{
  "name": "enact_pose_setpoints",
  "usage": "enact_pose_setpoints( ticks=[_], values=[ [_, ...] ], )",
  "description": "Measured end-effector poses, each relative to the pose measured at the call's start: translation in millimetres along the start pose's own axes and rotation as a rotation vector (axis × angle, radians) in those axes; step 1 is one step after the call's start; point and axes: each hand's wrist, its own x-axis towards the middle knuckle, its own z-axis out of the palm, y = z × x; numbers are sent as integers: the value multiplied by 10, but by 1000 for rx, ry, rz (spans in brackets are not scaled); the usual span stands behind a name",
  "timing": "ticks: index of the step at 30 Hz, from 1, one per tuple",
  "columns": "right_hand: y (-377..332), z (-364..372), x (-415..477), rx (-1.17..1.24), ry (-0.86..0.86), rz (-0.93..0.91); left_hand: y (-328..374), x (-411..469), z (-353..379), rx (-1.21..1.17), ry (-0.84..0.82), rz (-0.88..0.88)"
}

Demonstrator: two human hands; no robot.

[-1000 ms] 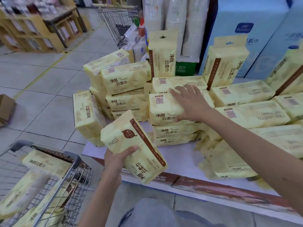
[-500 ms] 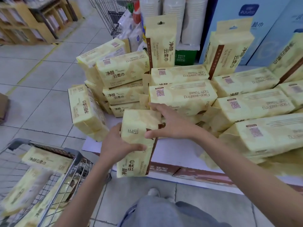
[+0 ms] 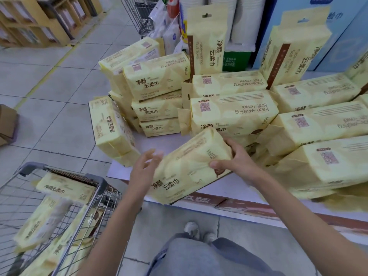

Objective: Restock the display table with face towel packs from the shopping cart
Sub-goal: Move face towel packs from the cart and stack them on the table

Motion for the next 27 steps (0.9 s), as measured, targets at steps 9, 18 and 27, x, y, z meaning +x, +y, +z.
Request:
enact_pose_setpoints(
  ticks=[9, 18, 27],
  values=[
    [625, -104, -184, 87, 150, 59, -546, 185, 375, -370, -185, -469],
    [1255, -37, 20, 196, 473, 275, -769, 425, 980, -298, -72, -228],
    [1417, 4, 421, 558, 911, 355, -1049, 458, 1330, -187, -36, -34]
  ],
)
